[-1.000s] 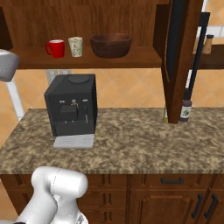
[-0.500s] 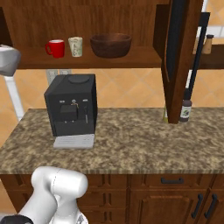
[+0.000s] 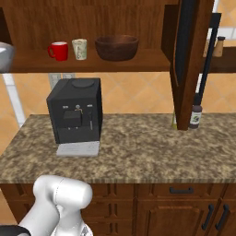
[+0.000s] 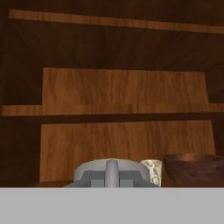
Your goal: Gather all objects into one cabinet and sort the glasses and bowls to opposite sides.
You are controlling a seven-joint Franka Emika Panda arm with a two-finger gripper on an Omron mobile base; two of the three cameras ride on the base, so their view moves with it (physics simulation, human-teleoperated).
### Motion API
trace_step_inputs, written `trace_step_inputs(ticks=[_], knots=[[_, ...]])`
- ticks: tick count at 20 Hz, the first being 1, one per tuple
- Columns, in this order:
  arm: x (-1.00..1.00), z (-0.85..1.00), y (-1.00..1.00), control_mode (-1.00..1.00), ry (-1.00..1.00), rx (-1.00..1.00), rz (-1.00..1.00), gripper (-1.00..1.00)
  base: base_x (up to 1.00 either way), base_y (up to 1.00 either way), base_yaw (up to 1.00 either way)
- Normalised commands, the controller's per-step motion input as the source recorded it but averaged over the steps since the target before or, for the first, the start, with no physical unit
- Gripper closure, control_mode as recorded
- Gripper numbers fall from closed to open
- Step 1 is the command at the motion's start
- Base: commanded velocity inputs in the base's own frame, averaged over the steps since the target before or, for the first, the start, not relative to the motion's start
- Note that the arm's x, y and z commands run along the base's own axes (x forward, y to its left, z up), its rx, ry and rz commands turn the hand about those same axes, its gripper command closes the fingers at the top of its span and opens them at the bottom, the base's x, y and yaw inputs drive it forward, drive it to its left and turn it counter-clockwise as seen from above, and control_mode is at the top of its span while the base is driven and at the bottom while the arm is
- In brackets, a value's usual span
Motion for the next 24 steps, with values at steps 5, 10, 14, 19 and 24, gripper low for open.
trace_step_inputs(ticks=[5, 10, 14, 19, 24], knots=[[0.43, 0.00, 0.00, -1.00, 0.00, 0.01, 0.00, 1.00, 0.00, 0.00, 0.00], [0.64, 0.00, 0.00, -1.00, 0.05, 0.02, 0.02, 1.00, 0.00, 0.00, 0.00], [0.58, 0.00, 0.05, -1.00, 0.00, 0.00, 0.02, 1.00, 0.00, 0.00, 0.00], [0.20, 0.00, 0.42, -1.00, -0.01, 0.00, 0.02, 1.00, 0.00, 0.00, 0.00], [0.33, -0.12, 0.33, -1.00, -0.01, 0.00, 0.03, 1.00, 0.00, 0.00, 0.00]])
